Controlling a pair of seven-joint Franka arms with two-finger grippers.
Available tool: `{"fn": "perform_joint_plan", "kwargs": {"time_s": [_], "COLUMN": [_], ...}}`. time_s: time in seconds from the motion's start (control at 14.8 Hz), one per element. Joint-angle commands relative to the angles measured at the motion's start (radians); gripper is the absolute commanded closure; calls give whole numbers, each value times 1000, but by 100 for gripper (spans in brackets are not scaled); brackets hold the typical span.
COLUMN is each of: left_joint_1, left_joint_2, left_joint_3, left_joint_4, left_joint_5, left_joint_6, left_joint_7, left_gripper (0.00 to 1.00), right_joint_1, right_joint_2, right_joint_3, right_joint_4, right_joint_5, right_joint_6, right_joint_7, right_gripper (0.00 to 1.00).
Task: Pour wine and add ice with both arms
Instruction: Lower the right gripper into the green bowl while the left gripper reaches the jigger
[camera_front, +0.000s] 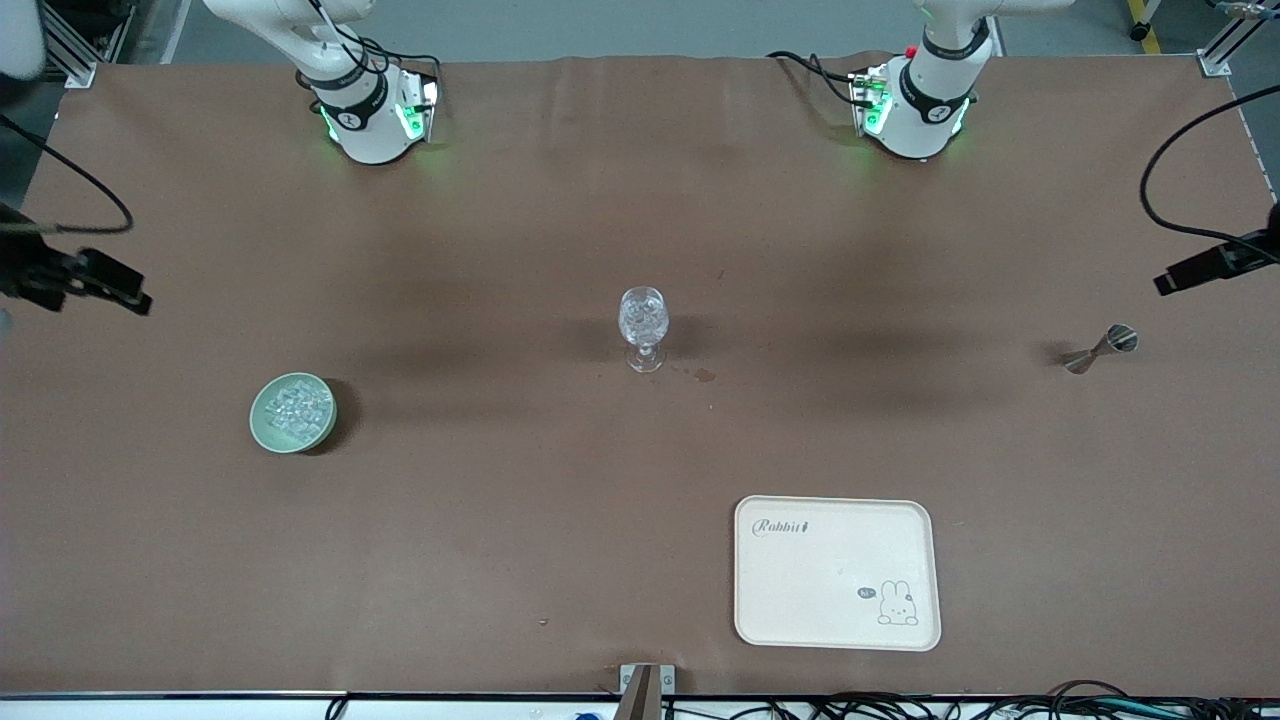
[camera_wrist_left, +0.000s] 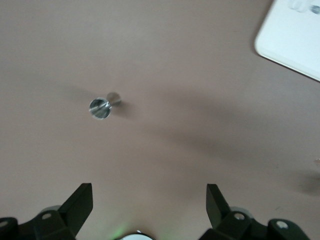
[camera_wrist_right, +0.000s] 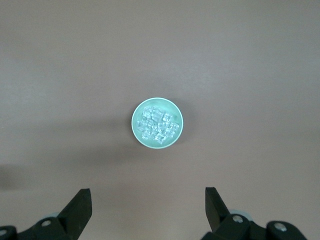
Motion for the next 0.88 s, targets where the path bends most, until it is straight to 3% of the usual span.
{"fn": "perform_joint_plan", "kwargs": {"time_s": [0.0, 0.14, 0.41, 0.68, 0.81], "left_joint_1": [-10, -15, -16, 10, 19], "left_joint_2": [62, 129, 378, 570, 649], "left_joint_3": [150, 271, 502, 627, 670], "left_joint_4": [6, 7, 79, 84, 84], "left_joint_5": [-88, -145, -431, -678, -736], "left_joint_6": [-16, -23, -33, -64, -99], "left_joint_7": [-14, -14, -32, -31, -31], "left_gripper": [0, 0, 0, 0, 0], "right_joint_1": [5, 5, 5, 6, 5], "right_joint_2": [32, 81, 147, 217, 230], "right_joint_3": [1, 1, 2, 2, 2], "right_joint_4": [-119, -172, -251, -321, -372], "right_joint_5": [11, 11, 11, 6, 3], "right_joint_6": [131, 217, 378, 544, 631], "right_joint_7": [-11, -9, -11, -12, -14], "right_gripper": [0, 0, 1, 3, 5]}}
